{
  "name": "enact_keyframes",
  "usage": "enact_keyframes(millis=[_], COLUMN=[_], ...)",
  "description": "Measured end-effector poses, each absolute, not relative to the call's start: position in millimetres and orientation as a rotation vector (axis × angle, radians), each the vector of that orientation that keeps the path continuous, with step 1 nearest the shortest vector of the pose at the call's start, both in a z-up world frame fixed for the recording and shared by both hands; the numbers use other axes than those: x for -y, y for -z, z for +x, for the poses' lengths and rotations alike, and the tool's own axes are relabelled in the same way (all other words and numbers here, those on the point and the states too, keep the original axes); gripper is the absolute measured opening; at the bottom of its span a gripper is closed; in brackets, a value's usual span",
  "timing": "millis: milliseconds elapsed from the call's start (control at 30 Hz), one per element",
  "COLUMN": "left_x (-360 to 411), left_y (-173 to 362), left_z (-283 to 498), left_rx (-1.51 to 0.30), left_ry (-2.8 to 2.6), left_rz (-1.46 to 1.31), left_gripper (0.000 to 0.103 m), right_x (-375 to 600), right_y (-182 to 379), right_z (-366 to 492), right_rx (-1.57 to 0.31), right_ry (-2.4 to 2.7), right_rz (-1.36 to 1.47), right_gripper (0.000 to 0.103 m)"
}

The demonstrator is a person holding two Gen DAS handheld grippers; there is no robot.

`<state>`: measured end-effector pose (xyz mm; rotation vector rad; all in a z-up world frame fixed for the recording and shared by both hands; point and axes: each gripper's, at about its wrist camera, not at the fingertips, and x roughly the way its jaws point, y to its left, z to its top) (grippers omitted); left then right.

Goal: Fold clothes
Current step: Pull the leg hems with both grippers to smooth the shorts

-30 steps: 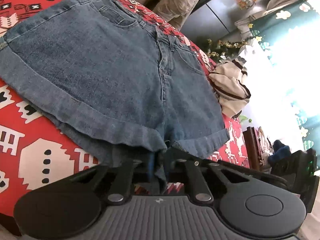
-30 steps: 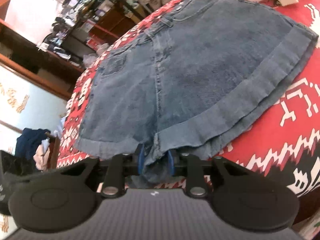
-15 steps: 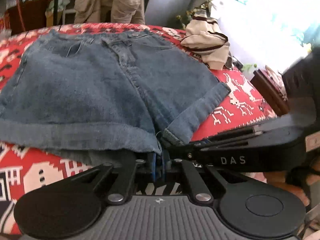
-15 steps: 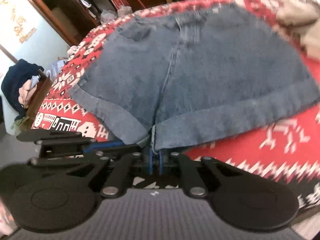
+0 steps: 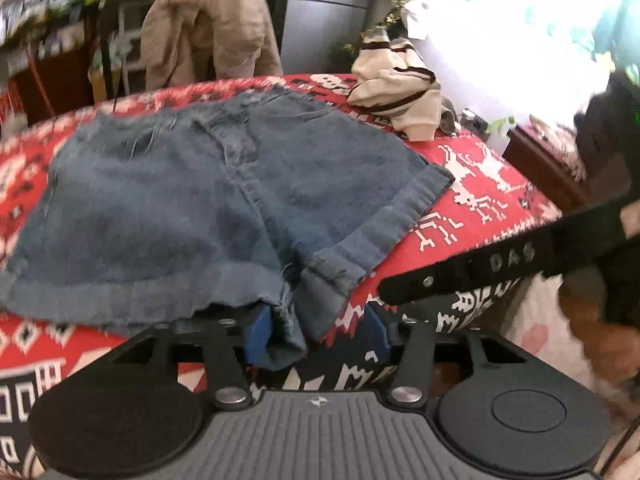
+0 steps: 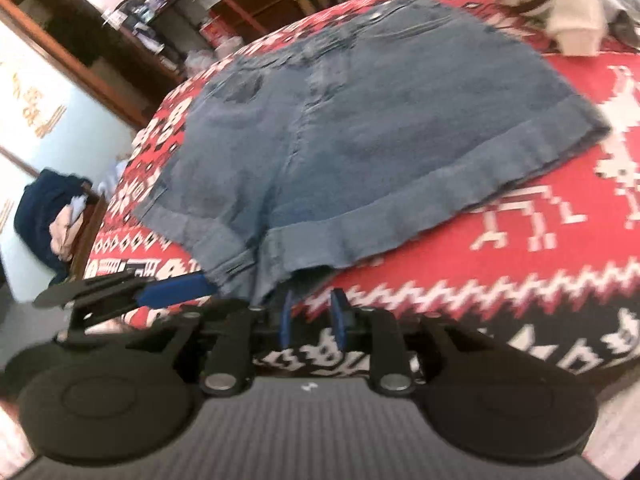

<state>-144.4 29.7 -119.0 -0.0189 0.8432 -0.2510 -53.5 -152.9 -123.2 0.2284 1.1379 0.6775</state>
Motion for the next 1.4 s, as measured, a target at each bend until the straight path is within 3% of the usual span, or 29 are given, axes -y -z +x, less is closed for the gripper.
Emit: enact_keyframes(millis=[233,400,467,633,900,1033,1267,1400], left_x=[-10.9,-9.6,-11.4,-6.3,-8.0,-9.4,-9.1,-11.2], left_y=[130.4,132.5,131.9,136.1,139.1,136.9,141.5,139.8], left_z=[-133.9,-131.3,-131.7,-130.3,-129.3,-131.4,-132.8,-133.4], left_rx=[-0.852,-0.869,-0.872,-0.892,-0.916,-0.918,-0.934,-0.928], left_ry=[0.142,0.055,0.044,0.043,0.053,0.069,0.085,0.092], left_rz=[0.099,0.118,0.105,0.138,0.121,0.103,0.118,0.102], left_gripper=[0.048,0.013,0.009,0.009,0.009,0.008,0.008,0.015], right_x=[190.0,221.3,237.7,266.7,264.8,250.5,252.6,269.7], right_y=[116.3,109.4,104.2,102.8,135.0,134.9,116.3,120.3], right_z=[-47.7,-37.0,-26.1,14.8,67.5,64.4,60.3,69.3], right_rx=[-1.096,-1.039,-0.993,-0.900,-0.921,-0.913,-0.836,-0.890], right_ry=[-0.603,-0.513,-0.452,-0.343,-0.333,-0.336,-0.142,-0.145], right_rz=[0.252,0.220,0.184,0.060,0.056,-0.018,-0.189,-0.044], right_gripper=[0.027,0.031,0.031,0.031,0.032,0.012,0.000,0.000])
